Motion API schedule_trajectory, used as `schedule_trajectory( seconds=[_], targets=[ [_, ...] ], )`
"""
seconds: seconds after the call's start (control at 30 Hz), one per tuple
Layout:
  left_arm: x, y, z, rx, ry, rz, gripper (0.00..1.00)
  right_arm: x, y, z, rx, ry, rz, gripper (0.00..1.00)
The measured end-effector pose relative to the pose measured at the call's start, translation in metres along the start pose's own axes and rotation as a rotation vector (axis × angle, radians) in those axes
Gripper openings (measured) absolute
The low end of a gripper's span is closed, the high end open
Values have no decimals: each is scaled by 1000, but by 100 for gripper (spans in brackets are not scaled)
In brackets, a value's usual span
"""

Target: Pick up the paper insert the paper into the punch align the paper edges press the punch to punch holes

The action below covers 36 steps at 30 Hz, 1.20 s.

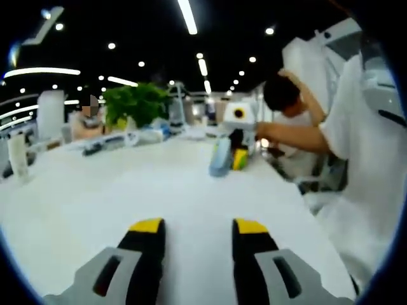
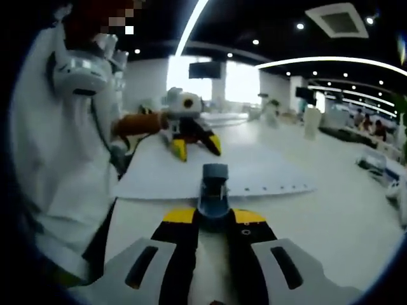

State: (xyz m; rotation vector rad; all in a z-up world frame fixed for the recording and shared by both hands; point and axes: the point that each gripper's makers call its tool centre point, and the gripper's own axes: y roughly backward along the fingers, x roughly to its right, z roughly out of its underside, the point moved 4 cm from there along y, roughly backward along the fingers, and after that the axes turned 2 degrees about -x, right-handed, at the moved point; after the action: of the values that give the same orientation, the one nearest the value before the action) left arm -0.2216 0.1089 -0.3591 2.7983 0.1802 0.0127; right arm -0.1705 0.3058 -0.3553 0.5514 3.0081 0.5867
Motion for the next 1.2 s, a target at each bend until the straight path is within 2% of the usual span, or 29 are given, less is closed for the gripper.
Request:
schedule_trajectory(
  seconds=[1.2],
  targets=[
    [1, 0, 0, 4, -3, -5, 44, -2, -2, 0, -25, 18, -29, 22]
  ],
)
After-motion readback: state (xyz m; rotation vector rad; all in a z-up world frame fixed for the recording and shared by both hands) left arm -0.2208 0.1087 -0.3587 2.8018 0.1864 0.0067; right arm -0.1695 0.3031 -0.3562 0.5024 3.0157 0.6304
